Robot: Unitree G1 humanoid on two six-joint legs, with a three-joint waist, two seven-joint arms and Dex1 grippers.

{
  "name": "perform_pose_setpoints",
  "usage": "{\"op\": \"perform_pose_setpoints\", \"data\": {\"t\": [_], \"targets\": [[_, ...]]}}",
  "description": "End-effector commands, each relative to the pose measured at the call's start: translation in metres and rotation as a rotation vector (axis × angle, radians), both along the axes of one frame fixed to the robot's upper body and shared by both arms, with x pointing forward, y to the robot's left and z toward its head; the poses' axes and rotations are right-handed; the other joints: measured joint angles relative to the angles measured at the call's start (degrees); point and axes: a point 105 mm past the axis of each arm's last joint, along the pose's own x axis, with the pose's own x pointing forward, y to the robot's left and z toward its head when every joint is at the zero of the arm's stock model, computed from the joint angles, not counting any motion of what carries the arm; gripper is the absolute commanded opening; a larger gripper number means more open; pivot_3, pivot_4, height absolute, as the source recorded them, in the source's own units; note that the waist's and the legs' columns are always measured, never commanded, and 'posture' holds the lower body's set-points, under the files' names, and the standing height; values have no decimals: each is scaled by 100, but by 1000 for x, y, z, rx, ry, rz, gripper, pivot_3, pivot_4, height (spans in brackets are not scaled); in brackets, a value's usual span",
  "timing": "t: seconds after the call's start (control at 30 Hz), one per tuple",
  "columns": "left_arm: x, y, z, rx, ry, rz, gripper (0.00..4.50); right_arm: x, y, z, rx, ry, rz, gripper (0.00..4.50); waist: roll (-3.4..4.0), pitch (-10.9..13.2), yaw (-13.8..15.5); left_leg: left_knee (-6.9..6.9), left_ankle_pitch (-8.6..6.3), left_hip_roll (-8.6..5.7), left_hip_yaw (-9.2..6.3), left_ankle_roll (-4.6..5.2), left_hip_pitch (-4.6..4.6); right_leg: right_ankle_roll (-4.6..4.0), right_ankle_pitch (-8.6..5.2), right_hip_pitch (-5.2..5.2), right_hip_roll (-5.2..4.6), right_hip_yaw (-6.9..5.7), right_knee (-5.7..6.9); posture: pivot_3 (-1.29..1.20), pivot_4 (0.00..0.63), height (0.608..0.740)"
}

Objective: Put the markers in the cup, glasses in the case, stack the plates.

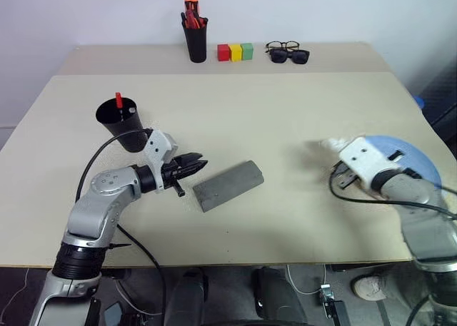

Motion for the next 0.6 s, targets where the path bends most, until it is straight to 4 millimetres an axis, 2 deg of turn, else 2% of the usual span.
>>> {"op": "perform_pose_setpoints", "data": {"t": [0.03, 0.1, 0.2, 0.33, 0.43, 0.6], "targets": [[-4, 13, 7, 18, -40, 30, 1015, -13, -47, 26, -144, -42, -181, 992, 0, 0, 48, -2, 0, 0, 1, 1, 1, -1, -1, 0, 0, 0, -2, 0, 150, 740], [-4, 17, 8, 7, -40, 56, 1015, -14, -49, 17, -174, 10, -173, 1999, 0, -1, 71, -3, -1, 1, 1, 2, 1, -2, -1, 0, 1, 0, -4, 0, 150, 740], [-4, 25, 11, -3, -61, 114, 1015, -2, -27, 14, -144, -6, -58, 3528, -1, -1, 47, -1, -1, 2, 6, 2, 2, -2, -1, 2, 0, 1, -5, 0, 150, 740], [-11, 46, 11, -7, -84, 205, 1015, 15, 16, 25, 125, -94, 96, 3528, 1, 0, -48, -3, -1, 5, 6, 2, 4, -2, -1, 0, 2, 2, -1, 0, 150, 740], [-18, 69, 7, 12, -118, 314, 1015, 17, 46, 29, 331, -116, 234, 3528, 1, 0, -57, -6, -1, 7, 1, 2, 4, -2, -1, 1, 5, 1, -2, 0, 150, 740], [-29, 98, -1, 49, -139, 453, 1015, 20, 73, 26, 548, -74, 382, 3528, 1, 0, -19, -3, -1, 2, 1, 2, 1, -1, 0, 2, -2, 0, -6, 0, 150, 740]]}}
